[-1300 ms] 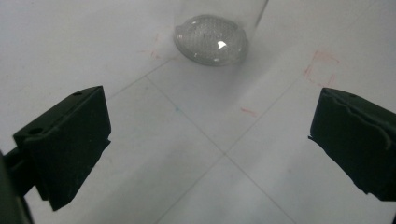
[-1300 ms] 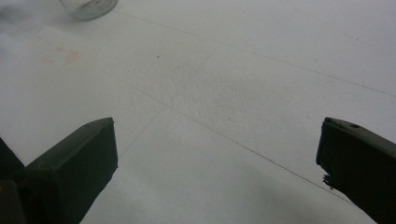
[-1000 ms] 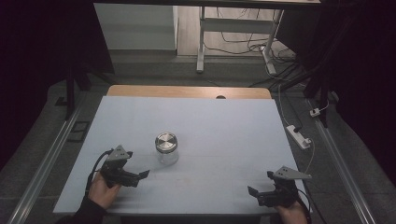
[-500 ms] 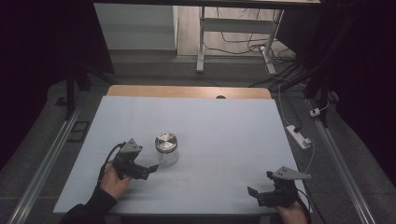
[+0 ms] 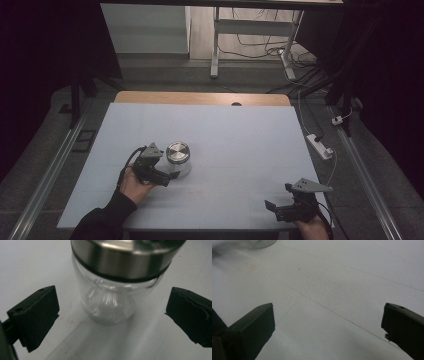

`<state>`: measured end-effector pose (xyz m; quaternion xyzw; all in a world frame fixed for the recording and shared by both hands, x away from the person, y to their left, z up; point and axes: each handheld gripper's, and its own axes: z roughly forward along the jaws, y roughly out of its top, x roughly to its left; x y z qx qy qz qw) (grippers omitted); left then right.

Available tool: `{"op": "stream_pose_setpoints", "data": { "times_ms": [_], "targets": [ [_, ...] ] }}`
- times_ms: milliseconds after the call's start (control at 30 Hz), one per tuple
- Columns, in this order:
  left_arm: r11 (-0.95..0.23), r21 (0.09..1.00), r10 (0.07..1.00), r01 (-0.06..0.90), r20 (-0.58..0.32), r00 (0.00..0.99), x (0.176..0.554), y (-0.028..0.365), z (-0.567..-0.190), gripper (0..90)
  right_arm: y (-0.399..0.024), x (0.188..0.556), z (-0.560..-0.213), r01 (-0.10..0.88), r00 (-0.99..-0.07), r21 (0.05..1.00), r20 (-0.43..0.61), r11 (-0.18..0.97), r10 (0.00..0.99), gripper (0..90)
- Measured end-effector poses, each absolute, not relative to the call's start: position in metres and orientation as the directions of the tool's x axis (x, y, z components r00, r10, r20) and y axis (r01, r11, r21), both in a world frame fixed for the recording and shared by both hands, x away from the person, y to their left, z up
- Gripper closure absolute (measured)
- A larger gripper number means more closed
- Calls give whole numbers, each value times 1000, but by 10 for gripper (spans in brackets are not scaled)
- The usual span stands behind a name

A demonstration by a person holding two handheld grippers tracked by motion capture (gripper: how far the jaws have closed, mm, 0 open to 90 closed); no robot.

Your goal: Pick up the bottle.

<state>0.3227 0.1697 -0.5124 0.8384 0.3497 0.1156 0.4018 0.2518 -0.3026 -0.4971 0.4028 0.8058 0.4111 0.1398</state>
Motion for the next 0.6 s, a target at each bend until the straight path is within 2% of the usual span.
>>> {"op": "stream_pose_setpoints", "data": {
  "times_ms": [600],
  "targets": [
    [-461,761,651,457,-59,756,345,149,-517,5,-302,252,-497,534,-645,771,106,348,756,0]
  ]
}}
